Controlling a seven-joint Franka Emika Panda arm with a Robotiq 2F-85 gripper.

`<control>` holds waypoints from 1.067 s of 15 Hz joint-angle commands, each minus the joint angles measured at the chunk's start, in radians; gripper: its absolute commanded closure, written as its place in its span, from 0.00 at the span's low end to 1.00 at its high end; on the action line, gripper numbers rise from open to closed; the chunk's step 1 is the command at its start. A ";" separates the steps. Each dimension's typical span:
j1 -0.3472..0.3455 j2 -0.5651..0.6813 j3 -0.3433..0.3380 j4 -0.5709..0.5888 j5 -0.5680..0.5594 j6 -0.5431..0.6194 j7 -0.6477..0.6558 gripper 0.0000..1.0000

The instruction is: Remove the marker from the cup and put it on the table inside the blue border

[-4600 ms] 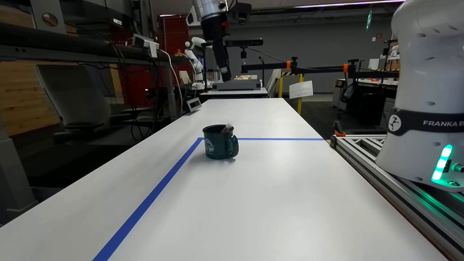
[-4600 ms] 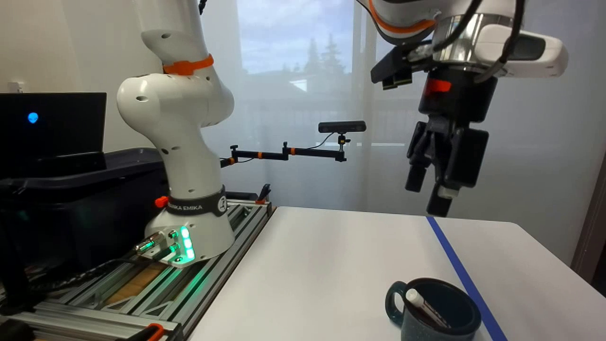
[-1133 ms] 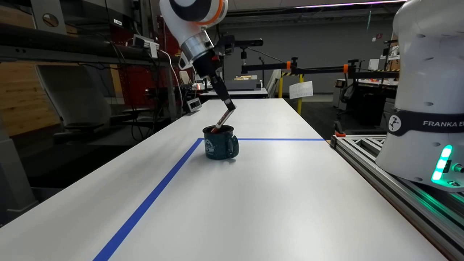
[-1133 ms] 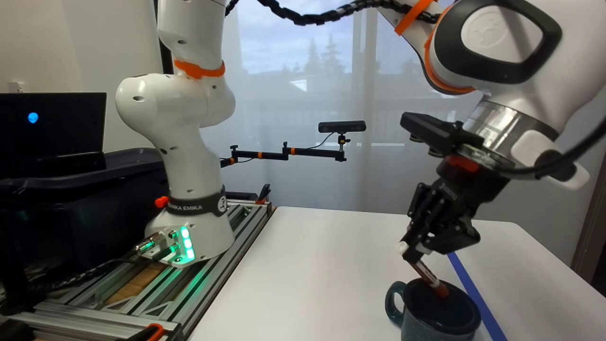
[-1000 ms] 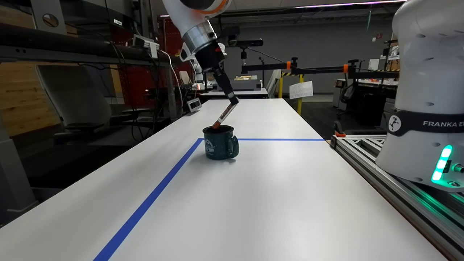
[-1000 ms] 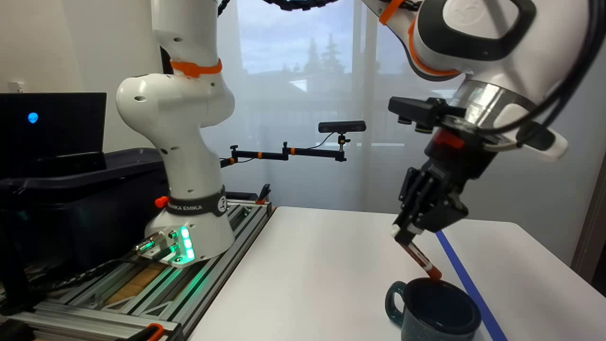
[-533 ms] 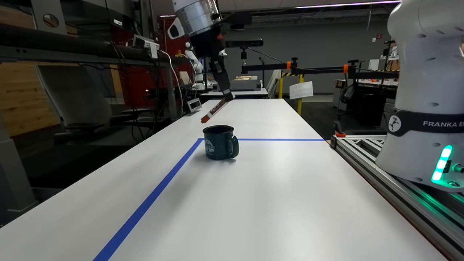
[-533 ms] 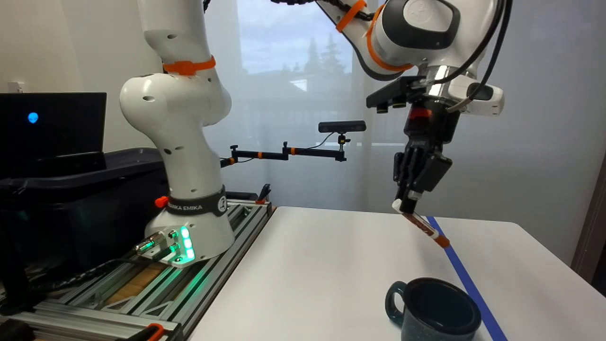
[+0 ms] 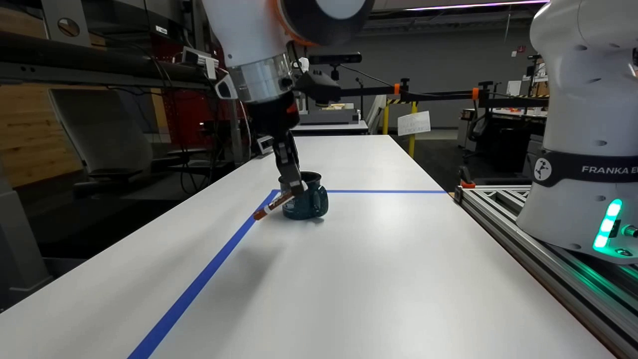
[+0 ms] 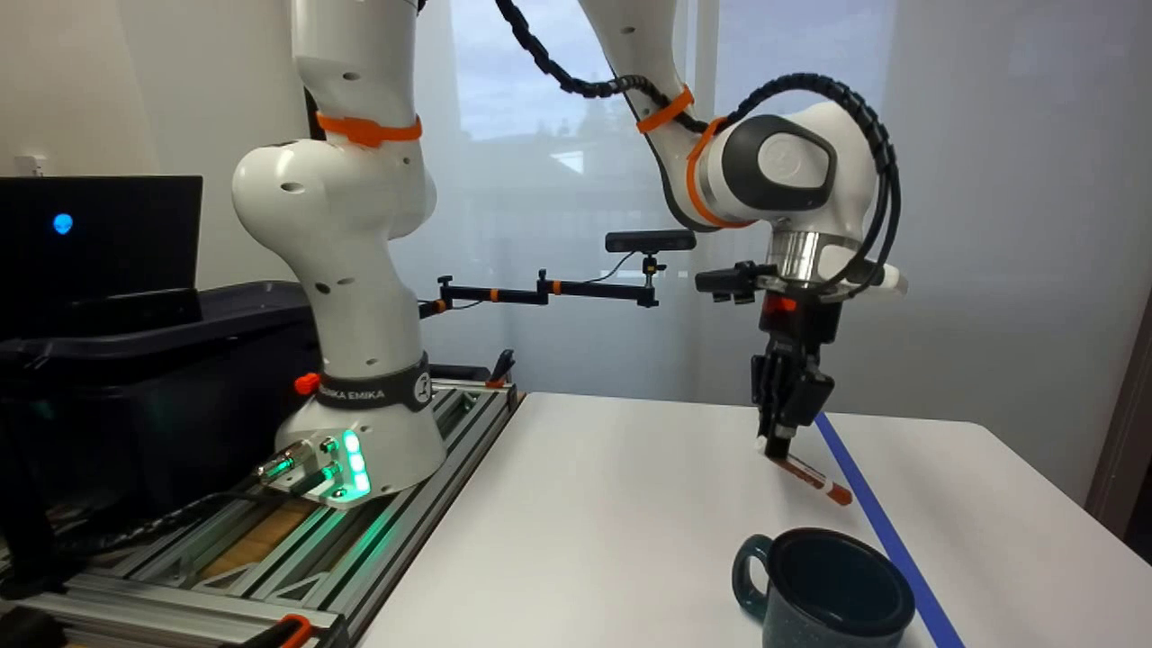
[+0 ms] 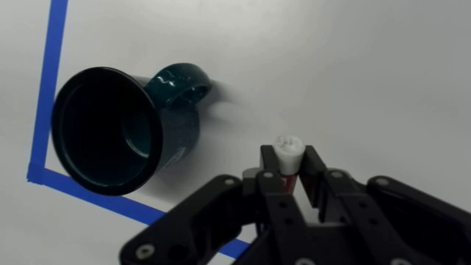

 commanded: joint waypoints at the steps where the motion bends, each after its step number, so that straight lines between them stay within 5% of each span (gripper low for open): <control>1: -0.005 0.090 -0.004 0.030 0.125 0.046 -0.058 0.95; 6: -0.023 0.163 0.006 0.058 0.277 0.040 -0.172 0.95; 10: -0.019 0.176 -0.005 0.082 0.273 -0.004 -0.212 0.91; 11: -0.011 0.183 -0.013 0.095 0.255 -0.034 -0.199 0.57; 16: 0.010 0.108 -0.031 0.093 0.192 -0.156 -0.161 0.24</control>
